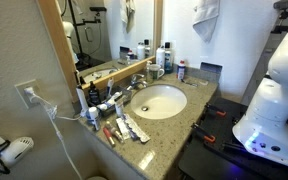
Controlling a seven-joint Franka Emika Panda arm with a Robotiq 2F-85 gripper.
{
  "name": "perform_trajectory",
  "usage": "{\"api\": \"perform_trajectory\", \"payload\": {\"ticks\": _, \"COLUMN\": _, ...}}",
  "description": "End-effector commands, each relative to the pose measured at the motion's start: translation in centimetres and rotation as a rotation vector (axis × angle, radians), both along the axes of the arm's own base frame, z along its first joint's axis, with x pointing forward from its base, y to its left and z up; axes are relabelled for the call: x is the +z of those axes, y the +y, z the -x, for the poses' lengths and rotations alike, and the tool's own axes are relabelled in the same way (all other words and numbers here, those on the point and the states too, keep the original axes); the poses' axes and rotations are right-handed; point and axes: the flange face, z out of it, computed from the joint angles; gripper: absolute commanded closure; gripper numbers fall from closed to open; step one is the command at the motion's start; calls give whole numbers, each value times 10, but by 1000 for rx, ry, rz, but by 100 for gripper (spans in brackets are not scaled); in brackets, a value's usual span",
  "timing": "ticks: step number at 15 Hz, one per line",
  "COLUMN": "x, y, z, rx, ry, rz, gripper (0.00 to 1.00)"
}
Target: Use the white towel on the wall to wipe the counter and hang the towel again
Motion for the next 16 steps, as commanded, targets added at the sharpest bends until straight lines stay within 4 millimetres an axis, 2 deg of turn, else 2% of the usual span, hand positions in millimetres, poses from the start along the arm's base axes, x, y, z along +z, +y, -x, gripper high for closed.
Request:
{"api": "perform_trajectory", "payload": {"ticks": 1, "x": 4, "y": 0, "z": 6, "rx": -20, "ry": 43, "rz": -31, "gripper": 65}}
{"api": "perform_trajectory", "payload": {"ticks": 3, "x": 2, "y": 0, "z": 5, "rx": -23, "ry": 63, "rz": -36, "gripper": 53}}
{"api": "perform_trajectory", "payload": {"ticks": 6, "x": -2, "y": 4, "z": 0, "rx": -19, "ry": 108, "rz": -55, "gripper": 30}}
{"api": "perform_trajectory", "payload": {"ticks": 10, "x": -14, "y": 18, "z": -15, "rx": 22, "ry": 183, "rz": -110, "gripper": 1}}
{"api": "perform_trajectory", "payload": {"ticks": 16, "x": -25, "y": 27, "z": -30, "rx": 53, "ry": 244, "rz": -154, "gripper": 0}}
